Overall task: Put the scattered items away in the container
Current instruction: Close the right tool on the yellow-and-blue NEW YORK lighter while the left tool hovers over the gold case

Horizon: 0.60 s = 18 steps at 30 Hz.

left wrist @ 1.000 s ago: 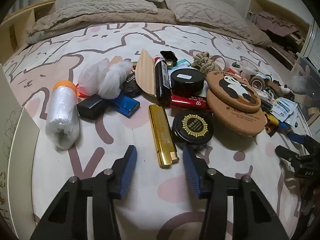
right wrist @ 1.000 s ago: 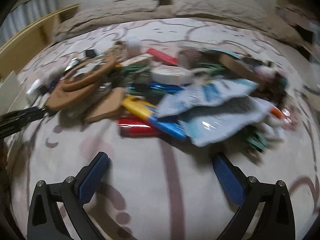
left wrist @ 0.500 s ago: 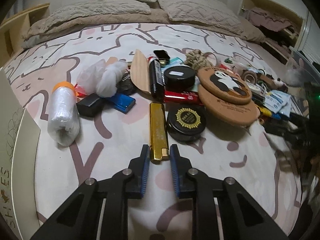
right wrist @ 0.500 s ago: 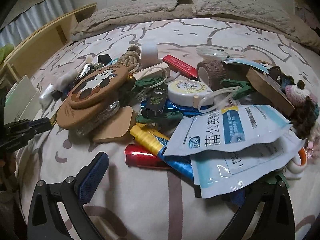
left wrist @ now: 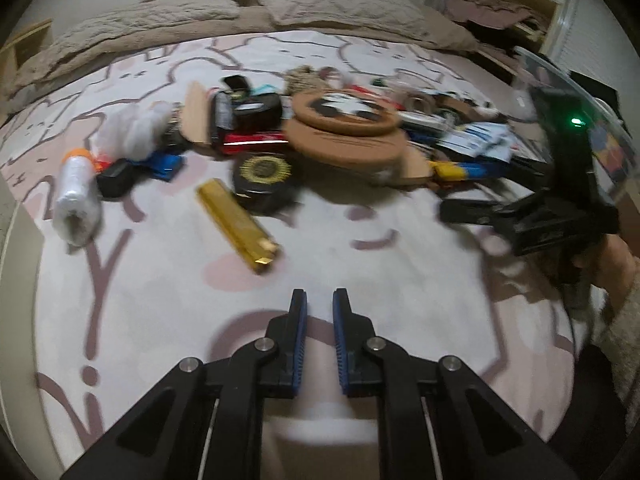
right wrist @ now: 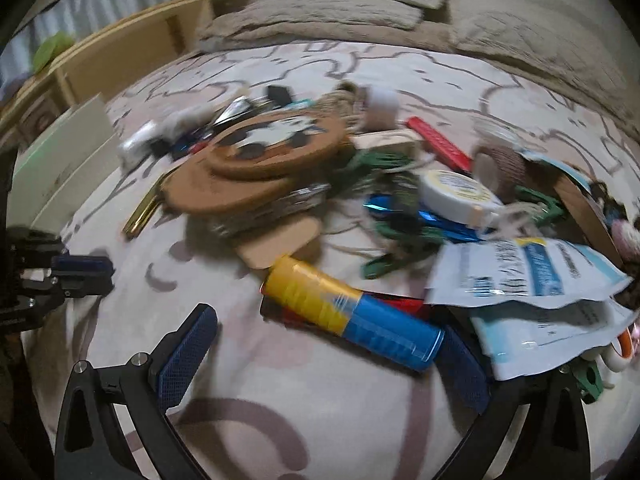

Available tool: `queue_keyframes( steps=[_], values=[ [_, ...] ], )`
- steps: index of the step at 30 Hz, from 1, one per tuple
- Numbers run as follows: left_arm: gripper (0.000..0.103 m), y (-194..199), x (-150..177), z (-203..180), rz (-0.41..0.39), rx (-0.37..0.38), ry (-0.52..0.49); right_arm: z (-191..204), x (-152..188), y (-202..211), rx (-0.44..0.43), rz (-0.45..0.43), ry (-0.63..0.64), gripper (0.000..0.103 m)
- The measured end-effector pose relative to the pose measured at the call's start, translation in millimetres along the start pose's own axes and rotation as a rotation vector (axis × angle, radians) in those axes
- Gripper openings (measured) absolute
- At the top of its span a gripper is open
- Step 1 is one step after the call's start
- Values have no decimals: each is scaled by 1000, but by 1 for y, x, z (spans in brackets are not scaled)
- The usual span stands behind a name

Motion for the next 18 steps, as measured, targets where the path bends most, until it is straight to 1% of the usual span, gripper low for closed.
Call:
queue_keyframes(
  steps=[2, 4, 6, 7, 8, 10, 13, 16, 18],
  values=[
    [14, 1, -2, -3, -10, 1, 3, 10, 4, 0, -7, 8, 47, 103],
    [14, 1, -2, 3, -15, -20, 30, 19, 8, 0, -17, 13, 85, 103],
    [27, -2, -1, 16, -10, -45, 72, 24, 11, -1, -8, 18, 110, 103],
    [40, -2, -1, 21, -14, -53, 93, 25, 11, -2, 0, 19, 116, 103],
    [48, -2, -2, 25, -23, -54, 114, 24, 12, -2, 5, 19, 115, 103],
    [51, -3, -4, 32, -36, -48, 155, 24, 12, -1, 1, 21, 100, 103],
    [62, -6, -9, 38, -45, -72, 170, 24, 14, 1, -5, 24, 64, 103],
    [62, -12, -12, 42, -38, -103, 167, 24, 16, 3, 11, 23, 37, 103],
    [62, -16, -16, 45, -37, -117, 165, 24, 17, 4, 37, 19, 20, 103]
  ],
)
Point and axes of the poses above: each gripper's, at about its wrist camera, not at the fingertips, and y roughly against the way its jaws point, z to its left, x to its underside, the point moved 9 cm from there along -y, roughly the way its jaws point, and after that the axes turned 14 degrees about -y, right-handed, at the moved point
